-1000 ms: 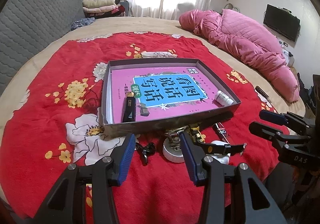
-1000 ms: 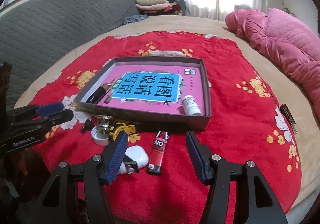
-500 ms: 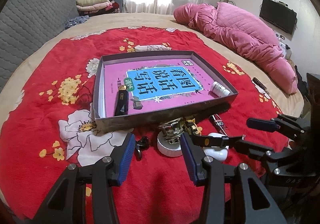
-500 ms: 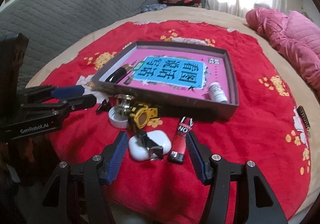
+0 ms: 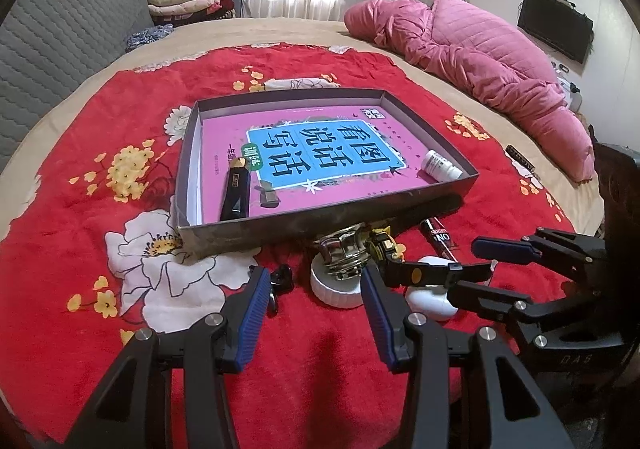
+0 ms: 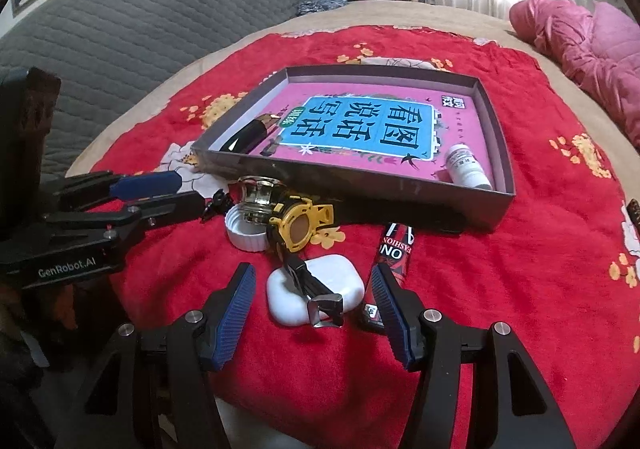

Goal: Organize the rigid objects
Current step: 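Reach right tool to metal clipper on earbud case while left approaches silver fitting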

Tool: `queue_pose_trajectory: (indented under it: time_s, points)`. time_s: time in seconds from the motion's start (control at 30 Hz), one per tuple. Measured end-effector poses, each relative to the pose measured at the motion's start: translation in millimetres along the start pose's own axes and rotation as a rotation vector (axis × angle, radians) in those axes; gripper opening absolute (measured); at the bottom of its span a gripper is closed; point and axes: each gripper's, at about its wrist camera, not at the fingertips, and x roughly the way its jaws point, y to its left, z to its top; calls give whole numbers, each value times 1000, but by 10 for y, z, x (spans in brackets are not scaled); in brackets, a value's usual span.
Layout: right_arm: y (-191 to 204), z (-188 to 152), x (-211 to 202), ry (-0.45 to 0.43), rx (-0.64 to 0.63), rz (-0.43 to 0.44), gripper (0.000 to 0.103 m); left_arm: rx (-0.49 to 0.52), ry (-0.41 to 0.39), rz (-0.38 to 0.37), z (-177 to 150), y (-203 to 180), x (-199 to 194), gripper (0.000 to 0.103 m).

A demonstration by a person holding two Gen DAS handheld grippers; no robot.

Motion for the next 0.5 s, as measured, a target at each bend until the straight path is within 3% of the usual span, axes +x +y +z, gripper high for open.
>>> queue_pose_trajectory:
  time_s: [0.23, 0.4, 0.5]
  points:
    - [21, 8, 38, -13, -13, 20, 58, -20, 14, -24, 0, 13, 62, 46]
    - [78, 2, 92, -8, -47, 40, 40, -31, 16, -29, 16, 2, 98, 46]
    - [105, 0, 116, -10, -62, 42, 35, -35, 21, -33, 23, -9, 124, 46]
